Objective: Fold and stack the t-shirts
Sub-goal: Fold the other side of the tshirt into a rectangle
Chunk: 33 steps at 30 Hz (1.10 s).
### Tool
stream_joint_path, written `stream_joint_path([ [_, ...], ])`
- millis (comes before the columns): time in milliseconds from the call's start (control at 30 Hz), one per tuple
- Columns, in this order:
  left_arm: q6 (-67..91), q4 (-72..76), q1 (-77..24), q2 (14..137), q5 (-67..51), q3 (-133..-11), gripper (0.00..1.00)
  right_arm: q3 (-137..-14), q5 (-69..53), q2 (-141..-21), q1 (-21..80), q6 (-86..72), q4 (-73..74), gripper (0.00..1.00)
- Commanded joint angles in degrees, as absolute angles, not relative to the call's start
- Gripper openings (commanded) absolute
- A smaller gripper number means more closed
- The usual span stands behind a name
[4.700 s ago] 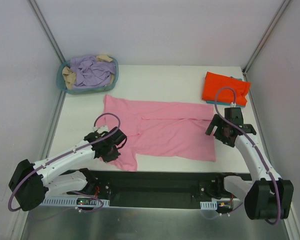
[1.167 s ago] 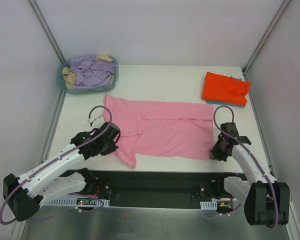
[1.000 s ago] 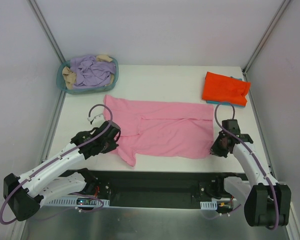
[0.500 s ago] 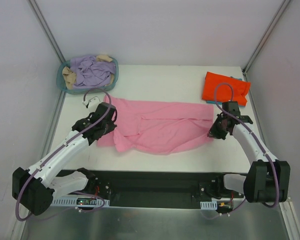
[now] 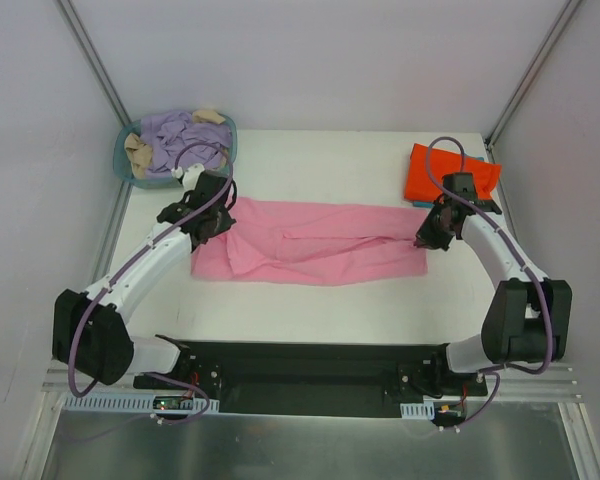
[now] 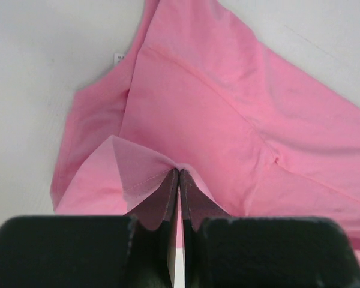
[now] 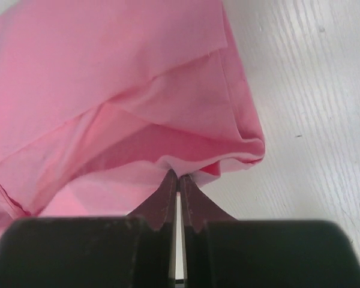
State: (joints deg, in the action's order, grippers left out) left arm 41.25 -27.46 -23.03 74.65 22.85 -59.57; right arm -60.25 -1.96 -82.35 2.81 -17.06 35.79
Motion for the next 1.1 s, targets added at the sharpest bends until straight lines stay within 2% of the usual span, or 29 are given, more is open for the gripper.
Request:
stream_joint_path([
  [0,38.0,-26.2,-20.6,77.7,22.6,-64.0,0.0,-65.6,1.6,-85.0,2.4,-17.1,35.9,0.02],
  [433,36.5,-26.2,-16.8,88.4,20.8,-71.3,0.0,-69.6,6.2,-91.4,2.4,-17.6,35.1,0.04],
  [600,34.5,-26.2,-15.4,95.0,20.2,-75.8,0.0,-71.1,7.5,-93.6,2.4,-17.1,35.5,0.14],
  [633,33.7,-26.4,-15.1,96.3,19.9,-78.6,0.04,-71.4,7.8,-93.9,2.5,-17.2,35.9,0.2],
  [667,32.3,-26.7,-14.9,98.5,18.8,-80.1,0.17,-72.2,7.9,-93.8,2.5,-17.1,36.1,0.42],
  [700,31.9,-27.0,-14.6,99.2,15.9,-81.2,0.32,-72.4,8.0,-93.3,2.5,-17.1,36.3,0.55],
  [733,31.6,-27.1,-14.6,99.5,15.0,-82.3,0.7,-72.5,7.9,-92.8,2.5,-17.0,36.4,0.63],
  [767,31.8,-27.1,-14.6,99.3,14.3,-82.5,0.84,-72.4,7.8,-91.4,2.5,-16.7,36.3,0.71],
  [800,31.8,-27.2,-14.6,99.1,13.7,-82.4,0.93,-72.2,7.6,-90.6,2.6,-16.4,36.4,0.78],
  [833,31.9,-27.2,-14.6,98.4,13.0,-81.7,0.99,-71.7,7.6,-89.7,2.6,-16.3,36.3,0.81],
  [900,32.7,-27.2,-14.6,96.0,12.6,-79.8,0.99,-69.8,7.6,-86.9,3.2,-15.3,36.1,0.87],
  [933,33.0,-27.1,-14.6,94.9,11.8,-77.3,0.99,-69.0,7.4,-85.8,3.3,-15.0,36.1,0.95],
  [1067,35.5,-26.9,-14.6,88.8,6.3,-70.0,0.99,-64.1,6.8,-81.3,5.4,-13.9,36.0,0.98],
])
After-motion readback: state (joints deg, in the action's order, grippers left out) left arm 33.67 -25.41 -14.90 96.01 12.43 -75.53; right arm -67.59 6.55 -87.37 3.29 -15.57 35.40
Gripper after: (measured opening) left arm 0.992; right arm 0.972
